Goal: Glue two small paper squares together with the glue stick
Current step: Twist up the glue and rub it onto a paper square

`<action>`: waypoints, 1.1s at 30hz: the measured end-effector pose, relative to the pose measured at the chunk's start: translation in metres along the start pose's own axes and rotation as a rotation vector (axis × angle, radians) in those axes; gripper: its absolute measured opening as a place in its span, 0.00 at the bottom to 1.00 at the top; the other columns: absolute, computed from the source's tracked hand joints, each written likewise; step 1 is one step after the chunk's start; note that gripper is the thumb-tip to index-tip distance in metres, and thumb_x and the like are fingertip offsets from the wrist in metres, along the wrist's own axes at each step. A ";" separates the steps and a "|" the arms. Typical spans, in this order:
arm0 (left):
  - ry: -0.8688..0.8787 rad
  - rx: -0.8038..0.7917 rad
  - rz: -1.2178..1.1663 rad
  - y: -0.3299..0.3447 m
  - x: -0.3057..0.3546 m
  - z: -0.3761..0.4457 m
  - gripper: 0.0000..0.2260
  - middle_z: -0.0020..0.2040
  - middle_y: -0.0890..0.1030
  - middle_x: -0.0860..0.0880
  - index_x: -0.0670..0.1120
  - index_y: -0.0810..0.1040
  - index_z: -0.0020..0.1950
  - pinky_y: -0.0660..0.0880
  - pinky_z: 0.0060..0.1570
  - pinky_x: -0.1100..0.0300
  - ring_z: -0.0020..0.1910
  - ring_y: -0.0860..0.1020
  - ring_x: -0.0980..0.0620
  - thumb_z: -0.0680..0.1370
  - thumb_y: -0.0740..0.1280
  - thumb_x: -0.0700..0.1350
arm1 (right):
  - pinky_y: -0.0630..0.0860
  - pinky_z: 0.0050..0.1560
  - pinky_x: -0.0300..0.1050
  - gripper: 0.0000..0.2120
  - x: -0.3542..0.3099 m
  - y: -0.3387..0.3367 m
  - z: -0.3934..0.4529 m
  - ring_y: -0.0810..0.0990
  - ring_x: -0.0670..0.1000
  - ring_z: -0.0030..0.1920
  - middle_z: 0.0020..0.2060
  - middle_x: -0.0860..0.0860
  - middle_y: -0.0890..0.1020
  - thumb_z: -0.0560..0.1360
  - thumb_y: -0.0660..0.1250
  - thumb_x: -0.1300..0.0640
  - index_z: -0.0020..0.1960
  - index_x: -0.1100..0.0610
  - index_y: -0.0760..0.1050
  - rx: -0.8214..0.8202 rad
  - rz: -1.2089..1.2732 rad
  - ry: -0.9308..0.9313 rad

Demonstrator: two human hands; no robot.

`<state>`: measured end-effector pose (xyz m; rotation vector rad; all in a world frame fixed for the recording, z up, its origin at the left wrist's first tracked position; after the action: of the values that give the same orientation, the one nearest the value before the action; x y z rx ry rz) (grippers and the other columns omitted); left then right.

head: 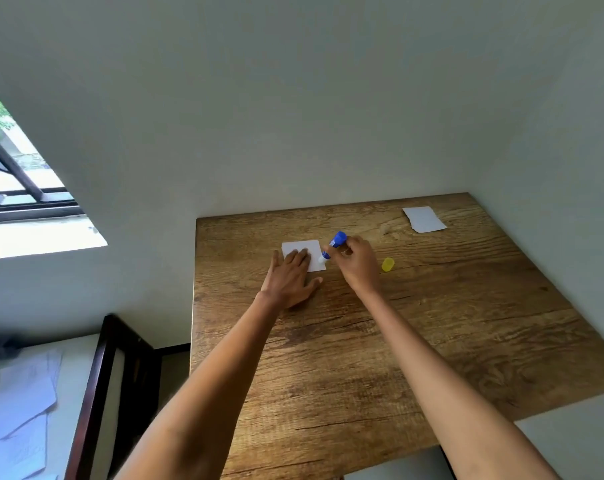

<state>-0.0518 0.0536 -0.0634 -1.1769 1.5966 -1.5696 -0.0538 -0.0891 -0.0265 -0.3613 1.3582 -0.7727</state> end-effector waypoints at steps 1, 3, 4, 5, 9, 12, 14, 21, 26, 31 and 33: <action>0.000 0.005 -0.004 -0.001 0.000 0.000 0.31 0.77 0.56 0.44 0.42 0.52 0.76 0.44 0.72 0.40 0.76 0.53 0.46 0.79 0.49 0.60 | 0.70 0.37 0.42 0.15 -0.003 -0.004 0.000 0.75 0.49 0.37 0.35 0.51 0.78 0.72 0.68 0.46 0.47 0.59 0.78 0.017 0.073 0.023; -0.005 0.018 -0.017 -0.003 0.001 0.001 0.30 0.76 0.57 0.43 0.41 0.55 0.75 0.44 0.72 0.40 0.75 0.55 0.46 0.80 0.50 0.59 | 0.68 0.34 0.37 0.11 -0.007 -0.010 0.004 0.73 0.46 0.33 0.32 0.47 0.76 0.74 0.68 0.52 0.47 0.60 0.76 0.034 0.187 0.078; -0.011 0.024 -0.029 -0.004 0.002 0.002 0.29 0.76 0.59 0.43 0.41 0.56 0.74 0.44 0.72 0.40 0.75 0.56 0.46 0.80 0.50 0.59 | 0.68 0.34 0.36 0.08 -0.008 -0.011 0.006 0.73 0.46 0.32 0.32 0.47 0.75 0.74 0.67 0.54 0.47 0.59 0.75 0.034 0.239 0.106; -0.018 0.034 -0.039 -0.006 0.003 0.004 0.28 0.75 0.60 0.43 0.41 0.58 0.74 0.45 0.71 0.40 0.74 0.57 0.46 0.80 0.50 0.58 | 0.70 0.34 0.37 0.05 -0.009 -0.013 0.008 0.73 0.47 0.33 0.34 0.48 0.76 0.74 0.67 0.56 0.48 0.57 0.74 0.029 0.304 0.137; -0.049 0.091 -0.062 -0.010 0.002 0.008 0.25 0.75 0.57 0.43 0.42 0.64 0.71 0.46 0.72 0.42 0.74 0.55 0.45 0.80 0.50 0.56 | 0.75 0.33 0.39 0.04 -0.007 -0.012 0.017 0.79 0.48 0.37 0.39 0.52 0.80 0.78 0.61 0.56 0.49 0.55 0.73 0.034 0.642 0.313; -0.059 0.145 -0.068 -0.011 -0.001 0.011 0.22 0.75 0.59 0.43 0.43 0.67 0.69 0.49 0.73 0.44 0.73 0.57 0.45 0.81 0.50 0.55 | 0.74 0.35 0.38 0.05 -0.002 -0.007 0.026 0.77 0.46 0.37 0.42 0.52 0.79 0.79 0.59 0.57 0.53 0.56 0.70 0.044 0.766 0.409; -0.061 0.162 -0.066 -0.010 -0.005 0.013 0.22 0.73 0.62 0.44 0.44 0.67 0.68 0.50 0.73 0.46 0.72 0.60 0.46 0.81 0.50 0.55 | 0.73 0.38 0.38 0.08 0.002 -0.004 0.034 0.75 0.45 0.38 0.43 0.51 0.77 0.78 0.61 0.60 0.56 0.55 0.68 0.024 0.789 0.430; -0.042 0.322 -0.135 -0.021 -0.003 0.031 0.20 0.69 0.68 0.48 0.46 0.65 0.69 0.57 0.70 0.50 0.68 0.65 0.49 0.81 0.51 0.54 | 0.70 0.51 0.42 0.13 0.016 0.010 0.070 0.73 0.50 0.53 0.53 0.55 0.76 0.80 0.57 0.61 0.63 0.58 0.69 -0.097 0.633 0.346; -0.088 0.357 -0.684 -0.035 0.012 0.064 0.21 0.68 0.68 0.48 0.47 0.65 0.70 0.62 0.66 0.54 0.66 0.67 0.50 0.81 0.49 0.55 | 0.70 0.48 0.40 0.11 0.018 0.016 0.094 0.76 0.49 0.53 0.51 0.51 0.77 0.77 0.64 0.60 0.58 0.62 0.69 -0.118 0.457 0.198; -0.143 0.418 -1.311 -0.036 0.019 0.086 0.09 0.61 0.73 0.51 0.58 0.70 0.58 0.67 0.64 0.56 0.62 0.70 0.53 0.82 0.53 0.48 | 0.73 0.41 0.29 0.11 0.025 0.027 0.100 0.80 0.50 0.50 0.49 0.51 0.81 0.75 0.67 0.61 0.56 0.59 0.72 -0.166 0.362 0.050; -0.148 0.401 -1.365 -0.032 0.019 0.089 0.10 0.62 0.73 0.52 0.60 0.69 0.58 0.66 0.63 0.60 0.62 0.70 0.56 0.82 0.52 0.49 | 0.73 0.41 0.30 0.10 0.029 0.030 0.102 0.80 0.49 0.50 0.50 0.52 0.82 0.75 0.66 0.61 0.56 0.58 0.72 -0.168 0.321 0.029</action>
<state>0.0248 -0.0001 -0.0391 -2.2162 0.1512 -2.2783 0.0527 -0.1073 -0.0458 -0.2550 1.4678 -0.4012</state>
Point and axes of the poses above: each hand's wrist, its own z-axis towards the middle knuckle, its own y-axis out of the palm, x = y × z, the point moved 5 cm from there along z, towards the middle knuckle
